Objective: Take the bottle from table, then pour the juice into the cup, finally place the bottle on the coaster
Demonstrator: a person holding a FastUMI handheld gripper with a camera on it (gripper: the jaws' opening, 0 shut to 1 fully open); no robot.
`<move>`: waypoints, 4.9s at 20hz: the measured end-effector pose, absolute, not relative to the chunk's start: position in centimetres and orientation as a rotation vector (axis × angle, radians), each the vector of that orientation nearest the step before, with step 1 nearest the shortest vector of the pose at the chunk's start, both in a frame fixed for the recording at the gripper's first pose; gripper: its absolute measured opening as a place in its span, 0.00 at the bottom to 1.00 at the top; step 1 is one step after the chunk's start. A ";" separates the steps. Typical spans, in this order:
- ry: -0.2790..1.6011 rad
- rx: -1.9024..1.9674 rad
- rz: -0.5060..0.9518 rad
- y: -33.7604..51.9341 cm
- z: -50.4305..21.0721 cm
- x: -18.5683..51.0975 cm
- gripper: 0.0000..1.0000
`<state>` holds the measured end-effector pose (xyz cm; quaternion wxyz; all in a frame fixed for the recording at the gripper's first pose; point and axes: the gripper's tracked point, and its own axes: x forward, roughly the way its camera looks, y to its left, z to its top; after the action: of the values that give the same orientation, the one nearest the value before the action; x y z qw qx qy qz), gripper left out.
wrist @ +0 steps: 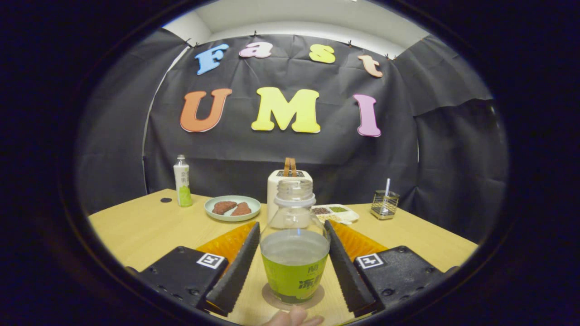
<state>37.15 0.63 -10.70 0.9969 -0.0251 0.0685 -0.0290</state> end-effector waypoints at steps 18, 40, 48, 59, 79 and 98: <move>0.127 0.035 -0.060 0.6 -5.9 30.2 1.00; 0.055 -0.007 -0.061 0.2 2.2 6.6 1.00; 0.054 -0.010 -0.088 0.7 3.4 1.7 1.00; 0.061 0.009 -0.074 1.9 2.6 0.6 1.00; 0.062 0.077 -0.034 1.5 1.2 2.6 1.00; 0.108 0.046 -0.054 2.3 -1.2 3.8 1.00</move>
<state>3.78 2.27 -1.24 0.9979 0.0231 0.0539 -0.0269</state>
